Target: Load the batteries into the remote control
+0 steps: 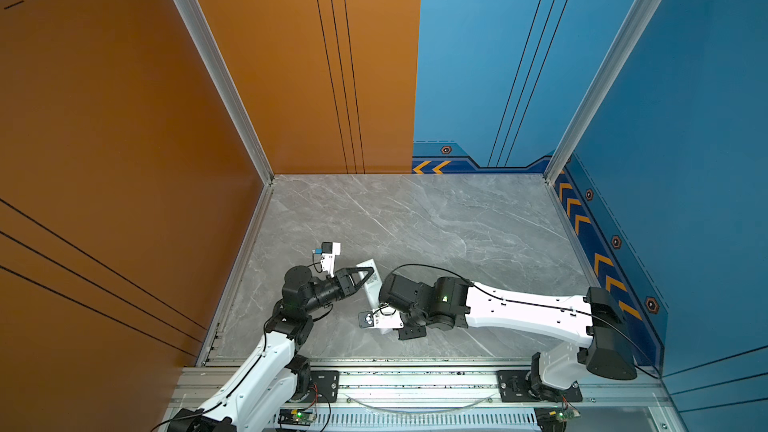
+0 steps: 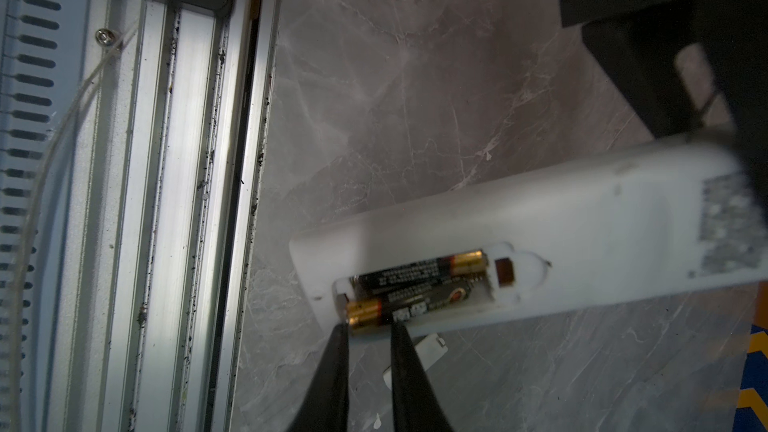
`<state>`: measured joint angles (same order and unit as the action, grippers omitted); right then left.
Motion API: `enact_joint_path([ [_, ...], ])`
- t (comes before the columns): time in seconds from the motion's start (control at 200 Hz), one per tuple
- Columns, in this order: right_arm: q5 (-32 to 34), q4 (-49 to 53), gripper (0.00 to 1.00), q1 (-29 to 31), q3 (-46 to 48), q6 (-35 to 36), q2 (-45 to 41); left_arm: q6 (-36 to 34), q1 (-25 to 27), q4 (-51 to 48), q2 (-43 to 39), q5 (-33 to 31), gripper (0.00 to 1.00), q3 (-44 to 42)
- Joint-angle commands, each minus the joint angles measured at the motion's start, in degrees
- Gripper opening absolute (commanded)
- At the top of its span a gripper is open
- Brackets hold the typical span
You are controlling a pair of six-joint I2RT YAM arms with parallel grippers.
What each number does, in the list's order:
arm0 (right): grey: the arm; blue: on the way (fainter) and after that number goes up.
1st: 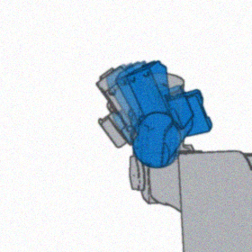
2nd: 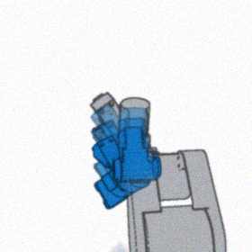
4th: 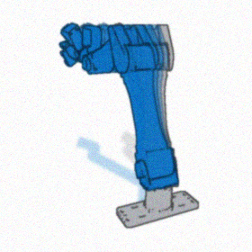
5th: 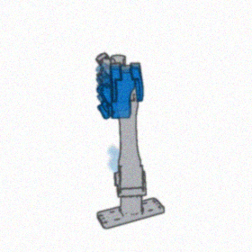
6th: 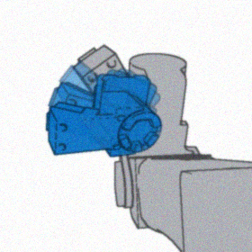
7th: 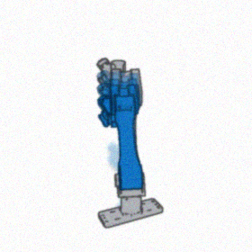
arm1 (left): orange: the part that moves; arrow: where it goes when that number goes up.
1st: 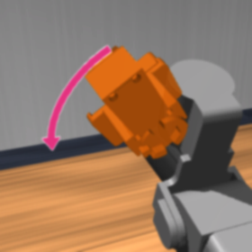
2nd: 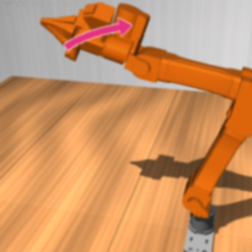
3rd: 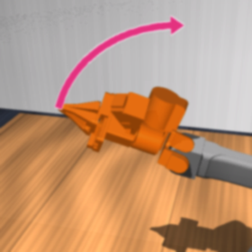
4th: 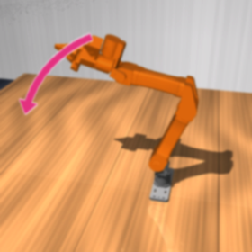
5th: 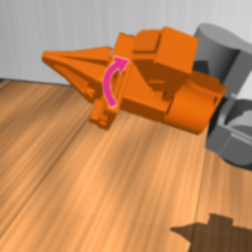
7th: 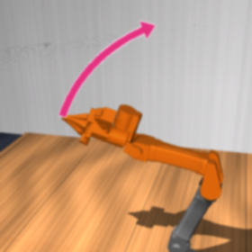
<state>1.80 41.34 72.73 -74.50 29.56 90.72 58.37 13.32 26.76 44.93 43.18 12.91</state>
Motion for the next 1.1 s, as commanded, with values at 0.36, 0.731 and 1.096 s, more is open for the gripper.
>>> enact_joint_path([
  [0.36, 3.27, -0.90, 0.13, -0.16, -2.56, -3.06, 2.99, -0.23, 0.83, 1.89, -0.12, 0.92, 0.00, 1.90],
  [0.731, 4.42, -0.91, 0.08, -0.13, -3.47, -3.98, 4.18, -0.21, 0.92, 1.89, -0.19, 0.89, 0.00, 1.94],
  [1.096, 4.70, -0.90, 0.02, -0.13, -4.77, -4.77, 5.98, -0.16, 0.92, 1.89, -0.23, 0.79, 0.00, 1.81],
])
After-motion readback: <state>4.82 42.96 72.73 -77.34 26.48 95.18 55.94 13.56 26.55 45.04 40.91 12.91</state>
